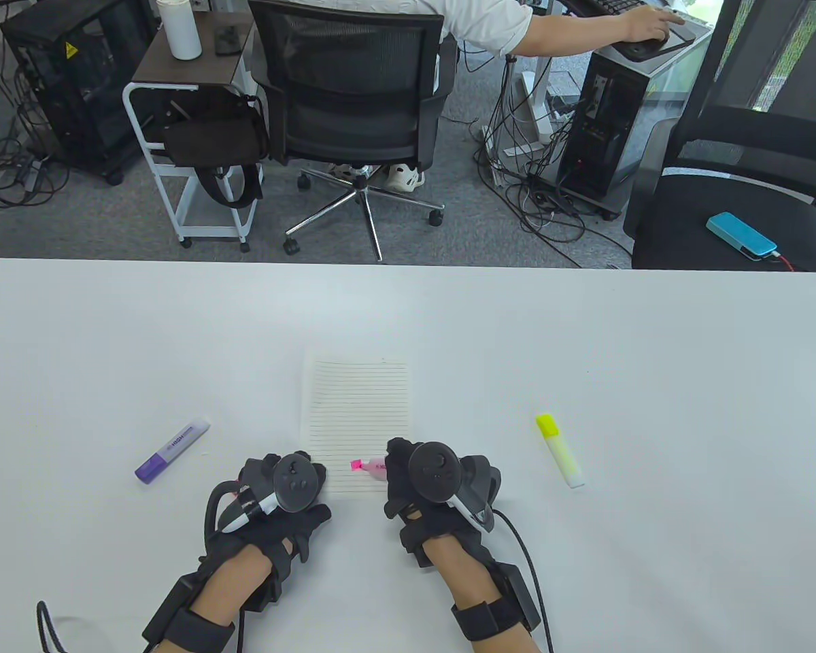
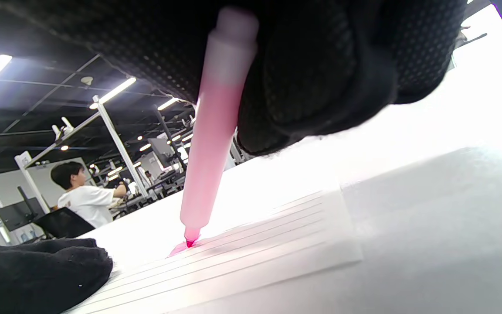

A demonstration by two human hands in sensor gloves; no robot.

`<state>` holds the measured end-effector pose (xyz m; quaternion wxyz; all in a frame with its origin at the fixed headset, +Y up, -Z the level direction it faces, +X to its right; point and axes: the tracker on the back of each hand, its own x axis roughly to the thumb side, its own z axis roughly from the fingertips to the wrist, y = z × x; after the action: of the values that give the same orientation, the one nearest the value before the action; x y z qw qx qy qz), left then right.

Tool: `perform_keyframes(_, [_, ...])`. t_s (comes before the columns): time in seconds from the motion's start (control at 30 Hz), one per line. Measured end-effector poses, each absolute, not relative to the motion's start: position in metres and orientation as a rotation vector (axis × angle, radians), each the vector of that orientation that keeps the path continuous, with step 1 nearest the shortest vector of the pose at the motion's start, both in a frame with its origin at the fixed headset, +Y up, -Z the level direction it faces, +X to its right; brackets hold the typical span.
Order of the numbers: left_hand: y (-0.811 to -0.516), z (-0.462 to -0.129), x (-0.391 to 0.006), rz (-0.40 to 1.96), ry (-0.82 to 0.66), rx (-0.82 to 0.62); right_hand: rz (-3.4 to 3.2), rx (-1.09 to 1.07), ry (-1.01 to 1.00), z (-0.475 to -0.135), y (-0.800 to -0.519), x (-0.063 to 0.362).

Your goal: Apply highlighter ink on paper

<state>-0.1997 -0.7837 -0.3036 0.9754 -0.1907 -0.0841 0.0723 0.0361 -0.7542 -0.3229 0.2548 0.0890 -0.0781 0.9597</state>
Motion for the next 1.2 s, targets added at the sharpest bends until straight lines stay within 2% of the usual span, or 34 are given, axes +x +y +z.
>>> perform_keyframes(1.2, [-0.7837,-0.3034,-0.1999,0.145,-0.169,-0.384,2.629,0.205,-0.165,-0.3241,-0.7593,0.0334])
